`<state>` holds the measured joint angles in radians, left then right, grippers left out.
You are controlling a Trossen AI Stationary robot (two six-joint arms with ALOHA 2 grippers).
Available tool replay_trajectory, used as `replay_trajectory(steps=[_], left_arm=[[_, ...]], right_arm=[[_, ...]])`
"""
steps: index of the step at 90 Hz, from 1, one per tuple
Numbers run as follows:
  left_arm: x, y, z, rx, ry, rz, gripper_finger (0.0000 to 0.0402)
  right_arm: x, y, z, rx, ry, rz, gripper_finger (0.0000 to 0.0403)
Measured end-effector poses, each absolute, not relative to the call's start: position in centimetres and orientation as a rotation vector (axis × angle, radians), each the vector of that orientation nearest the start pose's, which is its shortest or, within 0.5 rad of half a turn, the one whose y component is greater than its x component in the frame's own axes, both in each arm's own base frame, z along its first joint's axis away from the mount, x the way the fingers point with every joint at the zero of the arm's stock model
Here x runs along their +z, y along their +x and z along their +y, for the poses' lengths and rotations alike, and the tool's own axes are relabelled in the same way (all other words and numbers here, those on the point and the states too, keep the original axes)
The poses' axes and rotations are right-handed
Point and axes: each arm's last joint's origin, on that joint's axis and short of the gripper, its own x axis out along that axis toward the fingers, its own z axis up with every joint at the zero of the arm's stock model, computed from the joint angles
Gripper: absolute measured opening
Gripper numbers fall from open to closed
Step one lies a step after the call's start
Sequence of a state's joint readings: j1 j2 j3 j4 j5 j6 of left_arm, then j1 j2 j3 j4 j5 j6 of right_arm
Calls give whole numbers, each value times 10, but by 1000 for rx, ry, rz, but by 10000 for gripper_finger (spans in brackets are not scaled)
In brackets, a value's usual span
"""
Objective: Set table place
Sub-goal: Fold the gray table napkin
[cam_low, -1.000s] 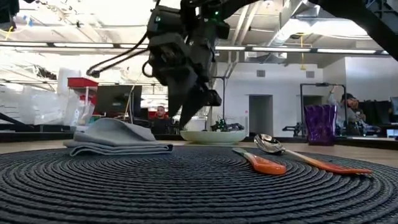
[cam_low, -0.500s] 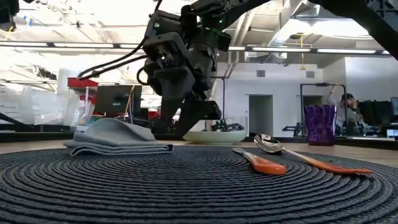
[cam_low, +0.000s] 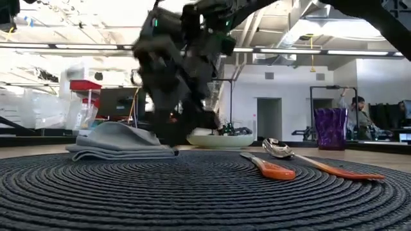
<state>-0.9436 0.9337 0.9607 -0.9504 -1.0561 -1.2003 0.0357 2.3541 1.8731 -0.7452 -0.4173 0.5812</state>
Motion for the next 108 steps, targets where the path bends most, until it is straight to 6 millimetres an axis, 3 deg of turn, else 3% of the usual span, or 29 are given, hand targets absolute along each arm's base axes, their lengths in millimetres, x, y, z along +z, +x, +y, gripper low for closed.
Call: replay_trajectory(steps=[31,60,77,108], left_arm=[[317,112,-111,364,-409,345,130],[317,112,-111,364,-407,345,130],[317,112,-111,364,-407,346,130],[316,111,-111,366,-400,349,130]], right_arm=[[137,479,14,-1,798,1359,157],[134,478,15,-4,800,1377,8],[136,479,16,1,800,1366,3],[143,482,4,156,906,1331,45]])
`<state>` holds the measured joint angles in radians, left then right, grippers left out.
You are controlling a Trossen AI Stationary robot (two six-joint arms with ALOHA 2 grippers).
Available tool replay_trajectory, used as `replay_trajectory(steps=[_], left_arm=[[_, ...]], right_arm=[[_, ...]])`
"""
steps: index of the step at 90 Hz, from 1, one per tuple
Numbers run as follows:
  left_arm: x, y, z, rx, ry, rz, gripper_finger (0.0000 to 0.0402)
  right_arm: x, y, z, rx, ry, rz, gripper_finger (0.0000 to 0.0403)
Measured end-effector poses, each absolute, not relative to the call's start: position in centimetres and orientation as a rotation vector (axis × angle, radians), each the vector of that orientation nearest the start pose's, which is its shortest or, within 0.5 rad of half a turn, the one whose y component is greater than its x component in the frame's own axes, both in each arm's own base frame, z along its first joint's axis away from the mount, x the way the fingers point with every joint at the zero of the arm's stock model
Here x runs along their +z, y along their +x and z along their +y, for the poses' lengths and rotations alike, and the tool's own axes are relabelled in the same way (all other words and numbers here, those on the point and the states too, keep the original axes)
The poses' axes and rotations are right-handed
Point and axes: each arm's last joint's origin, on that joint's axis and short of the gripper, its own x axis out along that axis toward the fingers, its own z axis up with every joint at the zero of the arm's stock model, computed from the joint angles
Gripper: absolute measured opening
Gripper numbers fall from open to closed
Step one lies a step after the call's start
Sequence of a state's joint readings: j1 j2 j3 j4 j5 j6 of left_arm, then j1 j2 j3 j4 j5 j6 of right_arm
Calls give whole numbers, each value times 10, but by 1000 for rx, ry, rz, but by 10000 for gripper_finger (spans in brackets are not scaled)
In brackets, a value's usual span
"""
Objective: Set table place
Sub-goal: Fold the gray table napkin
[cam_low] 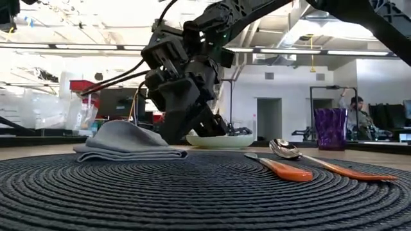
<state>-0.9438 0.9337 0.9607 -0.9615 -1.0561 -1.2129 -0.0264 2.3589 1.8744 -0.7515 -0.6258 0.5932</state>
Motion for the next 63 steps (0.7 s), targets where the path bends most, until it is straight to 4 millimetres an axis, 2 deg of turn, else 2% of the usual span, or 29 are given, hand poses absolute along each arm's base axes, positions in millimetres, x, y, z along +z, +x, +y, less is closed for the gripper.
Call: replay_trajectory(steps=[8,17,39,49,63], left_arm=[[316,111,-111,366,-400,349,130],[316,111,-111,364,-400,353,130],[316,111,-111,360,-403,360,130],[316,111,-111,360,-404,361,130],[316,111,-111,359,-409,361,130]], right_arm=[[142,481,-5,142,915,1327,47],[144,481,-25,109,938,1304,47],[178,475,-77,-91,881,1267,41],[183,479,-89,-121,880,1199,33],[182,478,-89,-67,787,1199,8]])
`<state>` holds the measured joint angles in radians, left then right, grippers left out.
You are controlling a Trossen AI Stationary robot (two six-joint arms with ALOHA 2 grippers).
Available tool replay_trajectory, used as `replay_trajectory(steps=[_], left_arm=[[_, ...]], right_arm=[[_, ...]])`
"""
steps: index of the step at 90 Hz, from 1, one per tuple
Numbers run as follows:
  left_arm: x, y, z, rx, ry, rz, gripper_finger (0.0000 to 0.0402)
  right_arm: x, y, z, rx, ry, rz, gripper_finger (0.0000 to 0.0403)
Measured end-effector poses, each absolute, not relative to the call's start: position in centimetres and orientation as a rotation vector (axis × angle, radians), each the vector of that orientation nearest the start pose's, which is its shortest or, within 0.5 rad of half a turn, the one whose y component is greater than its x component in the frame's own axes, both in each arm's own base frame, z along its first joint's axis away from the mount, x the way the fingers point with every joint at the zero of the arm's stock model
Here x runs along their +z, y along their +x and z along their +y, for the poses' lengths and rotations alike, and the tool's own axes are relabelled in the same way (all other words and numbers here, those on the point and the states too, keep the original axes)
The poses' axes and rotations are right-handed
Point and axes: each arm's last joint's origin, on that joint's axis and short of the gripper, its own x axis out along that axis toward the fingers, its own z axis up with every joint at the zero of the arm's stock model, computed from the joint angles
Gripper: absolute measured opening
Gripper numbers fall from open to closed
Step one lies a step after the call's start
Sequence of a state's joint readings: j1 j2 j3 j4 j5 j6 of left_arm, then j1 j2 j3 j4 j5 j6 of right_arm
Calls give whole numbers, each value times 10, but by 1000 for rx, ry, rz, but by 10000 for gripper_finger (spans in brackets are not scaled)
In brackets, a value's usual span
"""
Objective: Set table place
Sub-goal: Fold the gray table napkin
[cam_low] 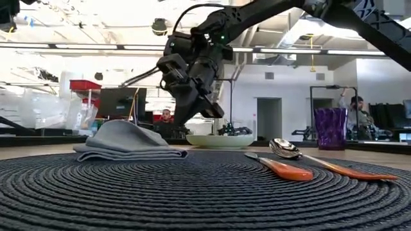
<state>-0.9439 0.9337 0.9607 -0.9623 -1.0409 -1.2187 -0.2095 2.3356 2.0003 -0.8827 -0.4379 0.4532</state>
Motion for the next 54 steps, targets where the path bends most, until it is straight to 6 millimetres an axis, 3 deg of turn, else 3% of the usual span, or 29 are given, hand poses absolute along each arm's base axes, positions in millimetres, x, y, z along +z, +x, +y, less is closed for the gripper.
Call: replay_trajectory(steps=[22,54], left_arm=[[316,111,-111,359,-411,360,130],[316,111,-111,359,-411,360,130]], right_arm=[[181,474,-109,-189,806,1182,0],[175,482,-104,-212,785,1130,0]])
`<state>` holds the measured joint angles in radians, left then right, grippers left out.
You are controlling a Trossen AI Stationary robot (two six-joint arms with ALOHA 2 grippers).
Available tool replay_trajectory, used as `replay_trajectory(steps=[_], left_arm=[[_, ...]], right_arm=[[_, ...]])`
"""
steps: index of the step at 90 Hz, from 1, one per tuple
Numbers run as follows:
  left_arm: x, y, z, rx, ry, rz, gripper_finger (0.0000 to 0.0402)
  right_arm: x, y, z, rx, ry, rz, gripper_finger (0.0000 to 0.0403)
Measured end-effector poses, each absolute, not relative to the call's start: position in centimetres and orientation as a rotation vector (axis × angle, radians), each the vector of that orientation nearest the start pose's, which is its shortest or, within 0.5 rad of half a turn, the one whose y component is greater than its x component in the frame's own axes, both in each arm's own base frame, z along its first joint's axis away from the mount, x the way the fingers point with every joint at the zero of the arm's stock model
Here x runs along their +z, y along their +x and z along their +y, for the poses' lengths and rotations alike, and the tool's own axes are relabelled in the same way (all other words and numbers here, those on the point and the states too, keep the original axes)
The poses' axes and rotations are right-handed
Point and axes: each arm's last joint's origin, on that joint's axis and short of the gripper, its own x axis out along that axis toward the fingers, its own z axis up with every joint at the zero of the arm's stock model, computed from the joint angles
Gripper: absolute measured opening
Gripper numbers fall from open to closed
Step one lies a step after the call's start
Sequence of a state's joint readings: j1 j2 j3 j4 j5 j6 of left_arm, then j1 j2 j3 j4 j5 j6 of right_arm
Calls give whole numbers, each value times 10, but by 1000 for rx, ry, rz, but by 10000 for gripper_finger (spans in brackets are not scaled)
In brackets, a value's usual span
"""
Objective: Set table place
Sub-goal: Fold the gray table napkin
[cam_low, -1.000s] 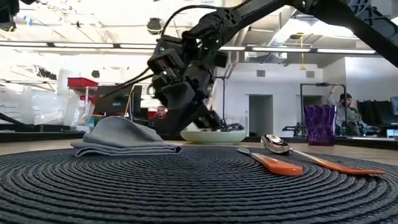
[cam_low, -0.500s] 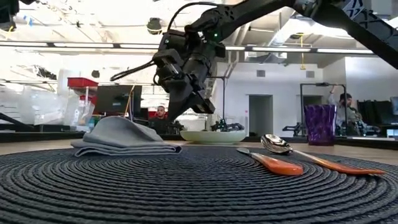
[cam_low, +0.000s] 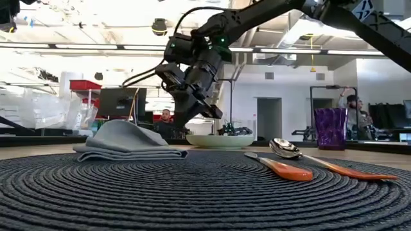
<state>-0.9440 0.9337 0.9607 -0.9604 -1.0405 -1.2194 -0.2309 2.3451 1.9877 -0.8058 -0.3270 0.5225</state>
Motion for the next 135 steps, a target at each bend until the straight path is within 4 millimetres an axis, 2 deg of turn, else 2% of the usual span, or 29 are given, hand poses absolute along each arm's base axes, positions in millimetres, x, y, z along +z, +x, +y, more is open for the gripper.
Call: replay_trajectory(steps=[32,51,61,82,93,108,135], left_arm=[[316,111,-111,358,-409,360,130],[316,111,-111,359,-416,359,130],[316,111,-111,359,-418,358,130],[316,111,-111,359,-417,359,130],[316,111,-111,356,-399,362,130],[316,111,-111,358,-408,360,130],[316,111,-111,357,-410,360,130]], right_arm=[[166,483,-100,-225,818,1112,0],[135,496,-85,-185,876,1127,0],[146,501,-81,-158,865,1100,0],[163,504,-102,-183,872,1037,0],[175,510,-98,-127,873,995,0],[171,506,-89,-129,852,1061,0],[169,502,-90,-152,812,1102,0]])
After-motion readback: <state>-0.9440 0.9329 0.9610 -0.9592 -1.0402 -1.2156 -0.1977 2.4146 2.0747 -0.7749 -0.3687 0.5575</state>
